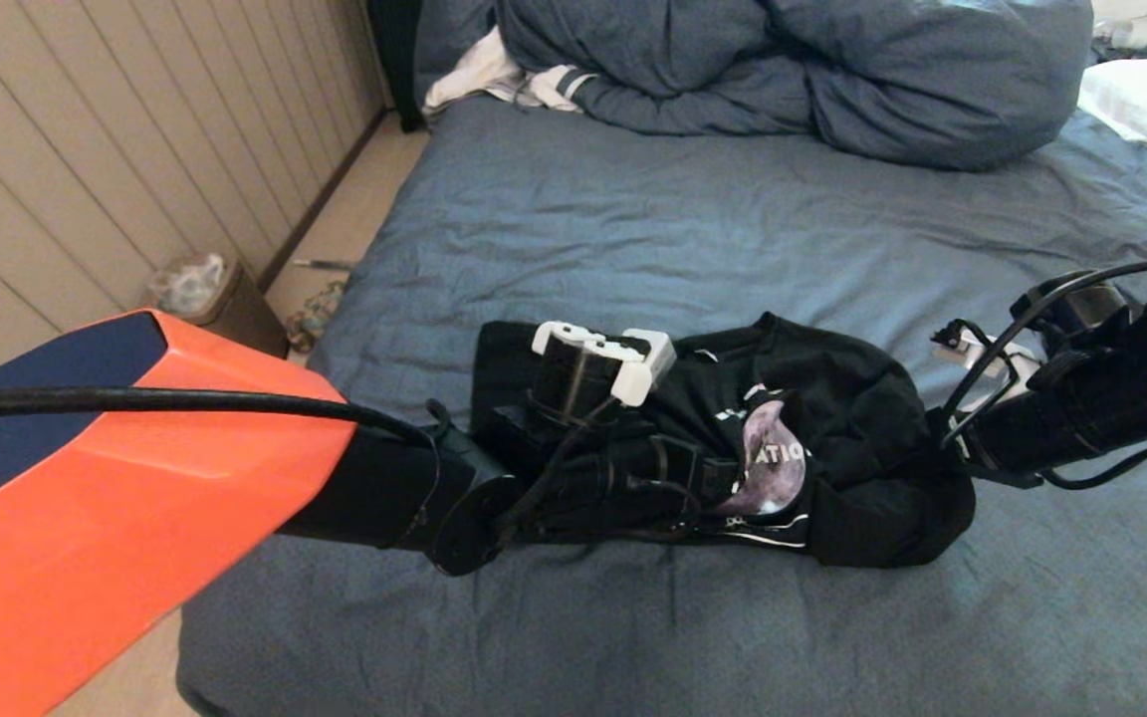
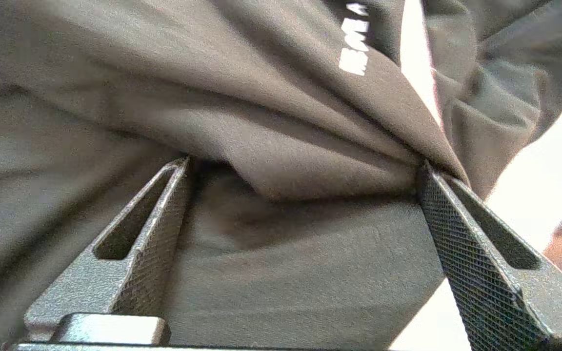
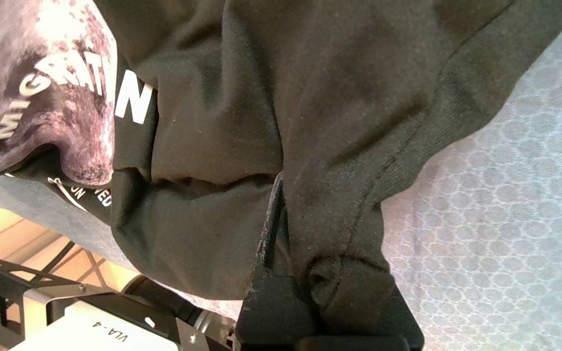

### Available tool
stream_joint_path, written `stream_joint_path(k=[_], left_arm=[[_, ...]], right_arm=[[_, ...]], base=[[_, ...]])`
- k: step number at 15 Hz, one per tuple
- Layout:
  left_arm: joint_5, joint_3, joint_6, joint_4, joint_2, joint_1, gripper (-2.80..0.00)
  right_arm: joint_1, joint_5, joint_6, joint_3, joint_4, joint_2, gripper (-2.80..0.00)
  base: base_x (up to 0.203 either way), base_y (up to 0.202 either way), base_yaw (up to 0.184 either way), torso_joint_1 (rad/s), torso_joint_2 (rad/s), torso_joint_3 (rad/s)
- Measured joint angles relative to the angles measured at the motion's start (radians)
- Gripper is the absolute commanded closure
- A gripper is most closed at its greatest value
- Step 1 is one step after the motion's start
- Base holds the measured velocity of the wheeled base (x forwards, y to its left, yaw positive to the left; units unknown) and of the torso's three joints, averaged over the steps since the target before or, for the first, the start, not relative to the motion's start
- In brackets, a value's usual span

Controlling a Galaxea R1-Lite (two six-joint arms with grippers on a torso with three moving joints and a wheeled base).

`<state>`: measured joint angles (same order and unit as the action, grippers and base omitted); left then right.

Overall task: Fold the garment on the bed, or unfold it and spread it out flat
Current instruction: Fold the black T-shirt

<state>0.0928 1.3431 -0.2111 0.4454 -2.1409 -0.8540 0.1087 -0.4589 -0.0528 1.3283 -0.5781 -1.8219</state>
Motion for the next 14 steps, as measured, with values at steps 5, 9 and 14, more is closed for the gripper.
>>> stream_joint_path(k=[5, 9, 14], left_arm=[[-0.004, 0.019, -0.002, -0.002, -0.031, 0.081, 0.0], [-0.004, 0.015, -0.004, -0.005, -0.039, 0.086, 0.0], [-0.006, 0.031, -0.006, -0.001, -0.028, 0.089, 0.0]], right_arm=[[-0.002, 0.001, 0.0, 0.0, 0.007, -0.004, 0.0], [-0.001, 0.001, 0.0, -0.001, 0.013, -0.008, 0.0], [0.0, 0.002, 0.0, -0.007, 0.025, -0.015, 0.0]], base=[[0.0, 0.0, 0.0, 0.0, 0.0, 0.0], [0.0, 0.0, 0.0, 0.0, 0.0, 0.0], [0.0, 0.0, 0.0, 0.0, 0.0, 0.0]])
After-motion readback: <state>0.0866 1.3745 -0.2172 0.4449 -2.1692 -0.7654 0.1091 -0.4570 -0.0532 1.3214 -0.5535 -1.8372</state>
